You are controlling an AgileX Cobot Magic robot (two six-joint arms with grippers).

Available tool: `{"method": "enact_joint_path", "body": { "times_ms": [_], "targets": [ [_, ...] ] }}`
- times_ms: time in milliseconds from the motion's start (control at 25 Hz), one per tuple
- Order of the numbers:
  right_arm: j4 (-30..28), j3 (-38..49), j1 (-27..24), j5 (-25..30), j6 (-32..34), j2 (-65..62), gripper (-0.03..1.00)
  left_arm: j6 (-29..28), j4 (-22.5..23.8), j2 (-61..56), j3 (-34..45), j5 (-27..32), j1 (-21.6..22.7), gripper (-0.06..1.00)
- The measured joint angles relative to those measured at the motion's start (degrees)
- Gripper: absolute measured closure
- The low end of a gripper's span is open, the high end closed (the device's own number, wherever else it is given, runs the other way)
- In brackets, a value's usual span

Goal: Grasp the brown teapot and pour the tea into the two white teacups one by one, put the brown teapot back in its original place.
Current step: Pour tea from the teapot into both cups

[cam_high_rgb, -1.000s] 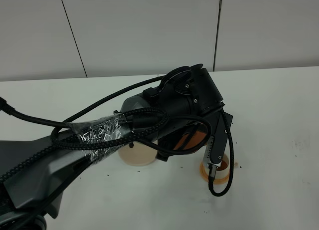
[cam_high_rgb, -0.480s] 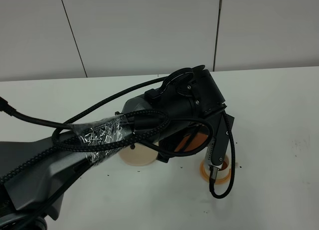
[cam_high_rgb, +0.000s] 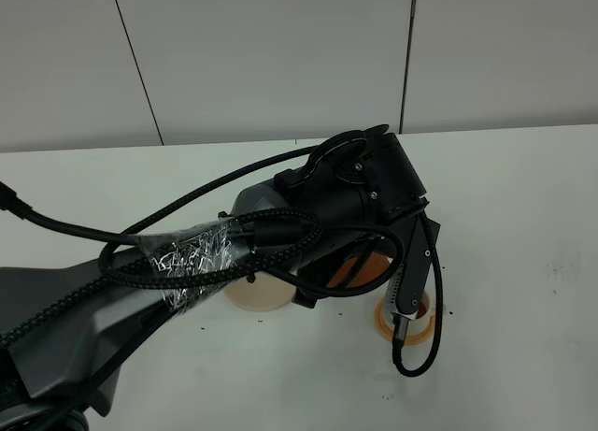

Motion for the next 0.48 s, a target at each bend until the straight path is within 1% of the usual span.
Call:
{"method": "enact_joint_path", "body": {
  "times_ms": [480],
  "targets": [
    [0.00, 0.00, 0.00, 0.00, 0.00, 0.00, 0.73, 0.00, 0.00, 0.00, 0.00, 0.41, 0.00, 0.77]
  ]
}}
